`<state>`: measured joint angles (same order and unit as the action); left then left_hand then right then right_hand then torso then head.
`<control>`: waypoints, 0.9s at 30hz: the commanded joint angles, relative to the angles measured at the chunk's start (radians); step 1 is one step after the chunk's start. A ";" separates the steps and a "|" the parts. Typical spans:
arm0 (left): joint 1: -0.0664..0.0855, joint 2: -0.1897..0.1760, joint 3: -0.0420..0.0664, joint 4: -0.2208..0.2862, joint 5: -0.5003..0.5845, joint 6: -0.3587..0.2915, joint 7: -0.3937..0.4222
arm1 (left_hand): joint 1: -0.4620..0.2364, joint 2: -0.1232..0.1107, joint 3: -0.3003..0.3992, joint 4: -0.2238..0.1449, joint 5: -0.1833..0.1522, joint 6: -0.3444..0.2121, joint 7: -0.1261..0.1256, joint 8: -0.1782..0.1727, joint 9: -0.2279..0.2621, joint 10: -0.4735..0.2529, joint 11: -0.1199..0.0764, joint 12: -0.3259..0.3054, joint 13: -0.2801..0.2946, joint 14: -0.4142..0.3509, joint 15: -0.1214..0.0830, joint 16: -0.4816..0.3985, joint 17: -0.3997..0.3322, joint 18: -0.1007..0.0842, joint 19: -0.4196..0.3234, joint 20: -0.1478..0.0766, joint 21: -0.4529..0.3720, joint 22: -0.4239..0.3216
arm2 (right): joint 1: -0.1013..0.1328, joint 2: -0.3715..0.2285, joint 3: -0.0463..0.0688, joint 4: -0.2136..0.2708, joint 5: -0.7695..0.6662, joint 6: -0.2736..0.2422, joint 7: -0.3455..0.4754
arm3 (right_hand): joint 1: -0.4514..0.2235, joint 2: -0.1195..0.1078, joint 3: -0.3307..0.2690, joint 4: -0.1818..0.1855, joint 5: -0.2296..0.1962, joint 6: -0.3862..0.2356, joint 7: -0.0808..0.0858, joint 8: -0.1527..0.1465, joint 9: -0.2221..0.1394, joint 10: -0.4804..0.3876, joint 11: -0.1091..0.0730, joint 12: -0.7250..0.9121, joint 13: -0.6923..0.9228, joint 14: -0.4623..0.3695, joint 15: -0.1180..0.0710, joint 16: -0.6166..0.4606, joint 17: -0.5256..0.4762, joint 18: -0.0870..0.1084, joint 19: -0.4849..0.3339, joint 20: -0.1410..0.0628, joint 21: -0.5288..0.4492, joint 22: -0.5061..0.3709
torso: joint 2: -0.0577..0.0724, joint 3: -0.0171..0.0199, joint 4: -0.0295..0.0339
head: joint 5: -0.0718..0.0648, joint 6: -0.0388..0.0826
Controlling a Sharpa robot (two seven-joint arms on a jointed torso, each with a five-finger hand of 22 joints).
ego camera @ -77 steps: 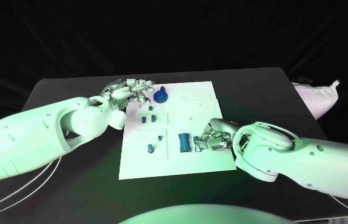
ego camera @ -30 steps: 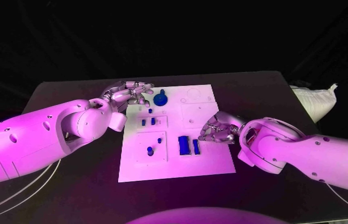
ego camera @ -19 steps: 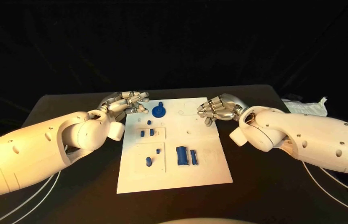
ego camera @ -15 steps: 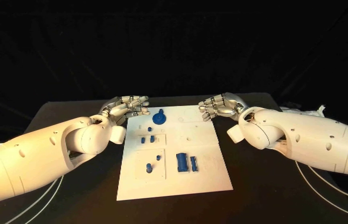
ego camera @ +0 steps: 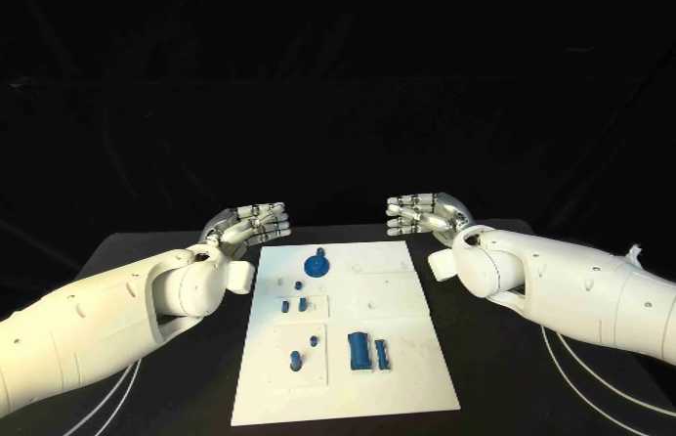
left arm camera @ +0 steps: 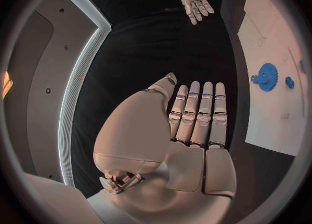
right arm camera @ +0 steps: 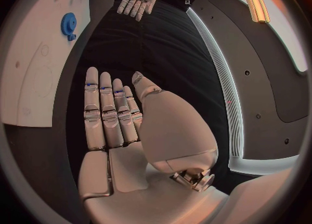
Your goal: Assemble the parts on the task board
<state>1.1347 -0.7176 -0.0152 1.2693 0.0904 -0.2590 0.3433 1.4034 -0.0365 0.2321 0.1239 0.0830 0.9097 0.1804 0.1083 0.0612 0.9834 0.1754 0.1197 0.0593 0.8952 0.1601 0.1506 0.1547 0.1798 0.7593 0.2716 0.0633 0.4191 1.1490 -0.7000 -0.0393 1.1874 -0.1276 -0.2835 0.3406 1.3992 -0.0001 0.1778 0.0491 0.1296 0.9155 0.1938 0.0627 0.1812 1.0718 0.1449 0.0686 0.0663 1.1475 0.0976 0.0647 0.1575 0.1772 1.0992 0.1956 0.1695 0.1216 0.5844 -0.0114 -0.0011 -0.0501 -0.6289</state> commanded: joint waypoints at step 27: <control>-0.084 -0.062 0.015 0.298 -0.089 -0.506 0.175 | -1.080 0.036 -0.232 -0.124 -0.083 -0.699 -0.180 -0.108 -0.061 -0.757 -0.175 -0.120 -0.059 -0.688 -0.160 -0.151 -0.155 -0.180 -0.584 -0.272 -0.063 -0.323 | -0.099 -0.080 0.039 0.381 0.127 -0.485 0.179 | -1.076 0.000 -0.178 -0.049 -0.130 -0.704 -0.194 -0.063 -0.181 -0.824 -0.145 -0.069 -0.066 -0.881 -0.098 -0.065 -0.157 -0.177 -0.845 -0.196 -0.170 -0.122 | -0.040 0.0114 0.0011 | 0.050 0.029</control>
<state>1.0510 -0.7794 -0.0017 1.5604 0.0305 -0.6777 0.4618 0.4365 -0.0002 0.0356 0.0024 0.0061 0.2836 0.0133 0.0068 0.0024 0.3059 0.0115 0.0070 0.0015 0.2797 0.0074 0.0114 0.0066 0.0455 0.2367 0.0628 0.0061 0.1303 1.0515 -0.7791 -0.0010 1.5634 -0.0265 -0.6929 0.4682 0.4375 0.0000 0.0170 -0.0008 0.0090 0.2862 0.0168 0.0072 0.0125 0.3353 0.0055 0.0061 0.0016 0.3595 0.0014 0.0066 0.0073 0.0525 0.3440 0.0169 0.0121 0.0035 0.5445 -0.0001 0.0000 -0.0001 -0.6000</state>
